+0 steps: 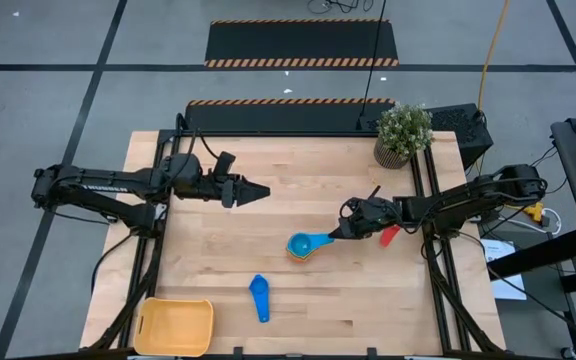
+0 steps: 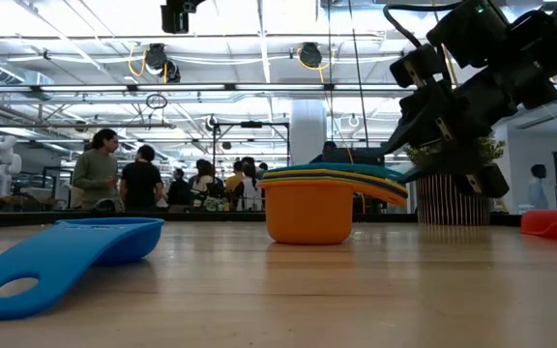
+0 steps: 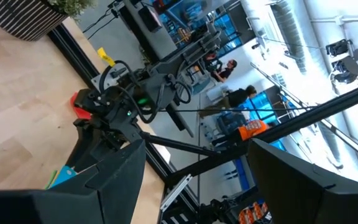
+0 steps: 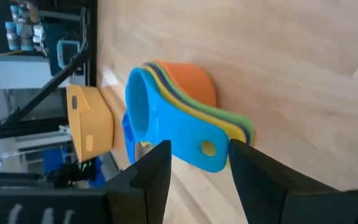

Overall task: Nest measuring cups in basket
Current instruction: Stack the light blue measuring cup on top of the yellow measuring cup, then stack the red measuring cup on top of the light blue measuring cup

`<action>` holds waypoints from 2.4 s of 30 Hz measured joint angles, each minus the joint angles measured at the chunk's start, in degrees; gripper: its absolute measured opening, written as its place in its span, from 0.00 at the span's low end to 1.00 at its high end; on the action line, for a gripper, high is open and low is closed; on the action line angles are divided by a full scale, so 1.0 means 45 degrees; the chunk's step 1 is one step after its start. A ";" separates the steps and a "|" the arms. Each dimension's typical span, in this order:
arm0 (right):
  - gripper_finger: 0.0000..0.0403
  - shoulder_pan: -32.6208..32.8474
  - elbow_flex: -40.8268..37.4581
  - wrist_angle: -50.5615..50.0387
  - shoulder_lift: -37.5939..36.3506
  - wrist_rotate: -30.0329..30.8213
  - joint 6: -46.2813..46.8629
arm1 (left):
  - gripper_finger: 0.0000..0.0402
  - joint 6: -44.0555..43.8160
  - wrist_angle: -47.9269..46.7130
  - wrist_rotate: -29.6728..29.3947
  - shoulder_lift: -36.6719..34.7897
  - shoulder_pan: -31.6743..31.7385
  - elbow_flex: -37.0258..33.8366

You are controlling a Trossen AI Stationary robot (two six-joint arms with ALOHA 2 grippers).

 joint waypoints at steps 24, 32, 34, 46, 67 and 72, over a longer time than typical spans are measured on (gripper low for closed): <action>0.39 -0.0194 0.0013 -0.0863 -0.1168 -0.0630 -0.0064 | 0.71 -0.0459 -0.2342 -0.0615 0.0000 -0.0005 -0.0005; 0.39 0.0081 0.1206 -0.6064 -0.4030 0.0577 -0.0339 | 0.71 0.0173 -0.2249 -0.1029 0.0000 0.0487 -0.0005; 0.39 0.0198 0.1637 -0.7543 -0.4621 0.1034 -0.0540 | 0.71 0.0373 -0.2249 -0.1006 0.0000 0.0591 -0.0005; 0.39 0.1014 0.4057 -1.4117 -0.5300 0.2090 -0.1070 | 0.71 0.1153 -0.2244 -0.0682 0.0000 0.0690 -0.0005; 0.39 0.2589 0.4258 -1.5549 -0.3084 0.2017 -0.4078 | 0.71 0.1177 -0.3487 -0.0415 0.0000 0.0685 -0.0005; 0.39 0.2584 0.3801 -1.5706 -0.3087 0.2021 -0.5525 | 0.71 0.0748 -0.3261 -0.0694 0.0000 0.0651 -0.0005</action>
